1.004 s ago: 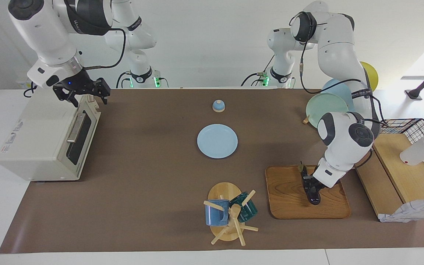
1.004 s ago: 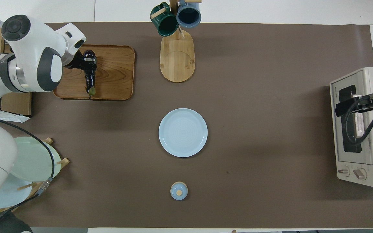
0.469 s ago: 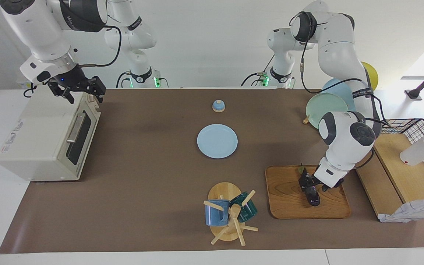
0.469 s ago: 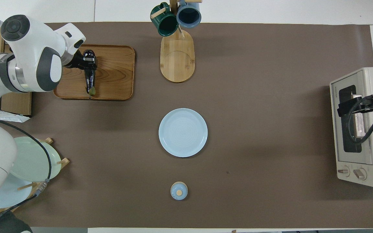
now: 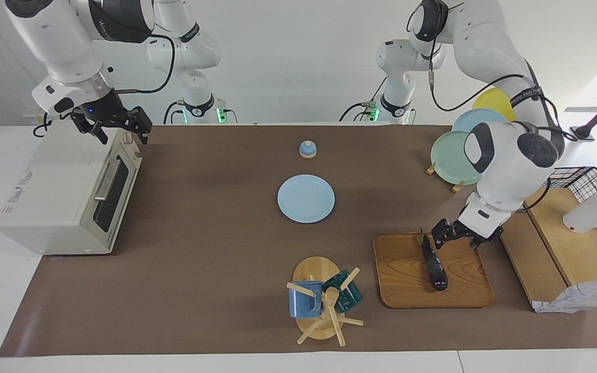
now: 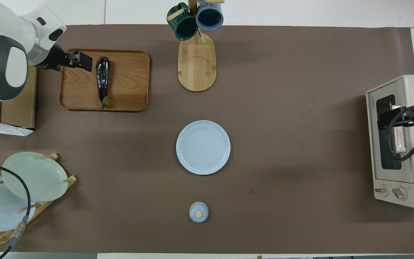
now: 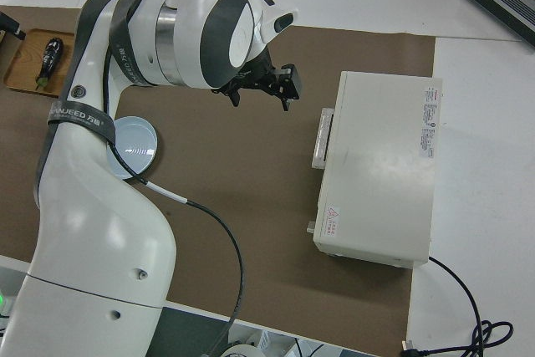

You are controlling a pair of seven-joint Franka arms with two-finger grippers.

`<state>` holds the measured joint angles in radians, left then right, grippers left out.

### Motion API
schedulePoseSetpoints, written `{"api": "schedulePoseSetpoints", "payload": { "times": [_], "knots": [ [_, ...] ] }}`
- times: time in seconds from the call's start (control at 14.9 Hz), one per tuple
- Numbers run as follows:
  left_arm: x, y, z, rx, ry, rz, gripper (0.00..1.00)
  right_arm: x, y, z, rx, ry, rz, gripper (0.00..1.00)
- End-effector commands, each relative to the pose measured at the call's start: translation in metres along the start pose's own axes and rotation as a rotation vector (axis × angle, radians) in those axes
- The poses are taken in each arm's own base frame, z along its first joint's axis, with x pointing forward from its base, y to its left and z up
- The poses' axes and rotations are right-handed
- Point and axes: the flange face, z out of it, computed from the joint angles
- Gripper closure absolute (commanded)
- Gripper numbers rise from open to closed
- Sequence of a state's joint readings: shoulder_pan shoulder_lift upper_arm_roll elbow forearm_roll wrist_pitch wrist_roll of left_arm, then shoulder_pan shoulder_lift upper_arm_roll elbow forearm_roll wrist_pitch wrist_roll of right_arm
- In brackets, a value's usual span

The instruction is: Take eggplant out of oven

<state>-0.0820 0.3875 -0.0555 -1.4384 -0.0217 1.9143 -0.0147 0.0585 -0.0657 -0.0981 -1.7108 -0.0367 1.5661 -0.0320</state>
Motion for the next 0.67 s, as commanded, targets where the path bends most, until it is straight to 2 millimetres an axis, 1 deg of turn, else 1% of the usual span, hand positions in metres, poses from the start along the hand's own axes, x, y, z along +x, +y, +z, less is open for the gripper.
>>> {"api": "schedulePoseSetpoints", "payload": {
  "times": [0.0,0.07,0.13,0.2,0.27,0.33,0.4,0.47,0.6],
  "knots": [
    [-0.033,-0.003,-0.058,0.024,-0.034,-0.005,0.0,-0.005,0.003,0.002,0.03,-0.006,0.009,0.0],
    [-0.049,-0.002,-0.083,0.028,-0.057,-0.006,0.0,-0.005,0.0,0.002,0.03,-0.006,0.006,0.0],
    [-0.065,-0.003,-0.105,0.031,-0.077,-0.008,0.0,-0.004,-0.003,0.002,0.029,-0.006,0.0,0.0],
    [-0.08,-0.009,-0.123,0.034,-0.087,-0.022,0.0,-0.005,-0.004,0.001,0.029,-0.004,-0.002,0.0],
    [-0.096,-0.01,-0.138,0.037,-0.106,-0.029,0.0,-0.004,-0.004,0.002,0.029,-0.006,-0.002,0.0],
    [-0.111,-0.01,-0.149,0.041,-0.13,-0.04,0.0,-0.004,-0.003,0.002,0.029,-0.006,0.001,0.0],
    [-0.125,-0.01,-0.152,0.042,-0.159,-0.044,0.0,-0.005,0.0,0.002,0.03,-0.005,0.006,0.0],
    [-0.134,-0.01,-0.15,0.045,-0.174,-0.046,0.0,-0.004,0.001,0.002,0.03,-0.006,0.009,0.0],
    [-0.142,-0.008,-0.142,0.045,-0.176,-0.044,0.0,-0.004,0.001,0.002,0.03,-0.006,0.009,0.0]
  ]
}}
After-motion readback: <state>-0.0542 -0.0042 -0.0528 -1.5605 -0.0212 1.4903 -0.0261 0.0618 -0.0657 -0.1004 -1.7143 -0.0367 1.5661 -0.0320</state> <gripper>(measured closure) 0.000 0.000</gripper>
